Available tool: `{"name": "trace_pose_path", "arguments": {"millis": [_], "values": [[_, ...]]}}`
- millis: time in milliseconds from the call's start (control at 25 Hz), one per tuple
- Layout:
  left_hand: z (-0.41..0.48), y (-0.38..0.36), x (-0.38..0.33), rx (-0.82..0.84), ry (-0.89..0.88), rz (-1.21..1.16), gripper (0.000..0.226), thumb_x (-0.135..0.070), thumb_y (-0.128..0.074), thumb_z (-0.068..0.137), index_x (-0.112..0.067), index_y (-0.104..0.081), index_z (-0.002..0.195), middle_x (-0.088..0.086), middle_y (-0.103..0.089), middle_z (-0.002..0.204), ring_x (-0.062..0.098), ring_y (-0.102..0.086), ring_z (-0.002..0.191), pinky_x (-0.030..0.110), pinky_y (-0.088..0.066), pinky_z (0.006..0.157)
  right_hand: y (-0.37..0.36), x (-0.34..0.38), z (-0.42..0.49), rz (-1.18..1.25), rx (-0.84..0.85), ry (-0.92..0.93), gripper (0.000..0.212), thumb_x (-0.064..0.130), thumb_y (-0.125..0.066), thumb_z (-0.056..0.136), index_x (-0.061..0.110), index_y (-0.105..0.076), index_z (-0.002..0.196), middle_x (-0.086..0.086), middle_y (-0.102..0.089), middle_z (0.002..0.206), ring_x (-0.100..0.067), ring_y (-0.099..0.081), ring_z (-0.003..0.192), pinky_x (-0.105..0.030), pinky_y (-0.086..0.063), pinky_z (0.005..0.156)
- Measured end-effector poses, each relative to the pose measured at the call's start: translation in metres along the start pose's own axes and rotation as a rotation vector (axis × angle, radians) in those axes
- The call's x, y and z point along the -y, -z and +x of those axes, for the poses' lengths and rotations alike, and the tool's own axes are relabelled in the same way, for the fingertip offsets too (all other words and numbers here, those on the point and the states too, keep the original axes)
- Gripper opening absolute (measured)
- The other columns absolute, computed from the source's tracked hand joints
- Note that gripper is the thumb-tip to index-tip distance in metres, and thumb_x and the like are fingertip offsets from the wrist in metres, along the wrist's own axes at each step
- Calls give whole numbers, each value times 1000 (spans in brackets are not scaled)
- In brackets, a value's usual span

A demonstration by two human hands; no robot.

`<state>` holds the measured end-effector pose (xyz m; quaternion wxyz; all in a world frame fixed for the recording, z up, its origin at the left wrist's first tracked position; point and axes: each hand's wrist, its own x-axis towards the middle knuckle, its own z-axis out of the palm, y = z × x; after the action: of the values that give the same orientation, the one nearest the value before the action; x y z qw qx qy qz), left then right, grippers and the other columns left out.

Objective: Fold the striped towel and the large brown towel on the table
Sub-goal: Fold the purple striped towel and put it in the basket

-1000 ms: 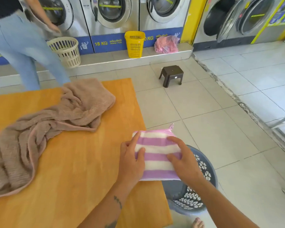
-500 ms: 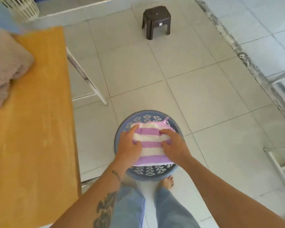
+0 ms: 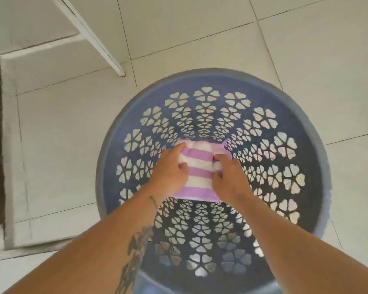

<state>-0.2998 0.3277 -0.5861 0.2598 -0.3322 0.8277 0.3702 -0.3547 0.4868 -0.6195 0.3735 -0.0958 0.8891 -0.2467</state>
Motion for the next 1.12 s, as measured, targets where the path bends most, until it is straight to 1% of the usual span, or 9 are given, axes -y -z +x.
{"name": "trace_pose_path", "arguments": {"millis": [80,200,320,440,600,720,840,960,1120], "values": [[16,-12,13,72,0,44,56,-21,-45,100,-33,-29,152,2,-34,144,19,-51,112,28,-44,91,-13,-10,16,-29,38,-55,50,13,-47,93,28,-36,139,-13,-39,128,-33,-58,87,-36,-48,76],[4,-11,12,66,71,43,38,-20,-41,102,-16,-47,139,-5,-44,121,22,-54,108,28,-43,88,-4,-18,11,-65,110,-254,58,13,-51,88,20,-35,142,-14,-42,132,-39,-59,108,-38,-45,81],[-35,8,-10,17,126,-3,35,-23,-38,104,-14,-54,133,4,-56,129,19,-54,100,31,-44,83,30,-8,-24,43,132,-305,53,16,-52,85,18,-45,138,-12,-53,132,-33,-58,113,-36,-46,88],[-82,50,-48,-40,102,-93,34,-18,-40,102,-20,-56,131,-2,-62,121,8,-52,92,26,-47,77,84,35,-67,137,60,-179,49,21,-53,90,26,-46,139,-7,-57,130,-27,-63,104,-40,-54,88],[-159,130,-109,-116,26,-162,35,-14,-40,101,-23,-56,131,-8,-63,125,2,-55,82,11,-39,65,167,118,-136,156,-21,-15,45,20,-53,95,26,-50,139,-2,-56,135,-22,-59,103,-26,-48,81],[-222,192,-150,-180,-63,-186,34,-16,-41,101,-25,-58,129,-6,-63,126,5,-61,90,20,-46,78,220,174,-194,153,-25,89,46,20,-54,93,25,-51,138,-3,-58,134,-24,-62,106,-32,-49,91],[-297,255,-177,-256,-127,-197,31,-18,-43,100,-26,-60,126,-4,-64,122,4,-62,83,14,-44,65,267,224,-259,167,-42,197,46,20,-55,91,25,-52,137,-5,-58,133,-24,-62,104,-39,-52,91],[-358,311,-177,-347,-157,-268,29,-19,-45,99,-28,-62,122,-5,-65,112,-1,-59,77,8,-41,54,291,272,-310,204,-56,311,40,17,-56,93,25,-52,132,-3,-55,128,-21,-60,91,-36,-51,78],[-433,382,-143,-542,-231,-394,24,-19,-49,99,-31,-64,114,-6,-61,99,8,-60,71,13,-42,51,293,359,-358,207,-74,536,34,17,-57,95,27,-55,127,-2,-54,121,-22,-60,94,-41,-53,78]]}}
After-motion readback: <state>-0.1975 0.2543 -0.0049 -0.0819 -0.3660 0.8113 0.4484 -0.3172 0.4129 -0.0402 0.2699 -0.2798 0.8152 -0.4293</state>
